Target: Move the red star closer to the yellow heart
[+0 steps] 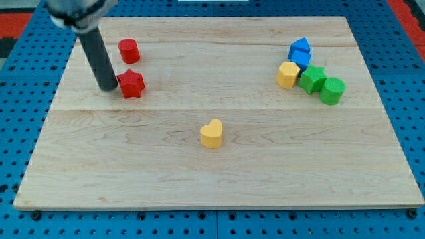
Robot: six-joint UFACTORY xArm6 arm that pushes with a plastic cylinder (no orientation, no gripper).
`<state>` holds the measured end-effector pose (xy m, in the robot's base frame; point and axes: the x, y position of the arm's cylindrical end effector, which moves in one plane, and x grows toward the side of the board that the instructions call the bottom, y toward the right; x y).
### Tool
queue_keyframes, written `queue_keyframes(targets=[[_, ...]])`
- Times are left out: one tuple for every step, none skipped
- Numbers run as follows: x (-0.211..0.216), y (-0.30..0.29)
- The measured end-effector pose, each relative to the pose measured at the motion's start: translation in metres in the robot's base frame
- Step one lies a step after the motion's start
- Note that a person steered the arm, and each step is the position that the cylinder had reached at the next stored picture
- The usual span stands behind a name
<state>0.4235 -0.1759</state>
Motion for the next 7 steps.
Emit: queue_keyframes(targets=[[0.012,0.048],[-0.005,0.018],[-0.028,-0.017],[-0.056,-0.019],[-0.069,0.0],[-0.063,0.067],[-0.081,0.083]])
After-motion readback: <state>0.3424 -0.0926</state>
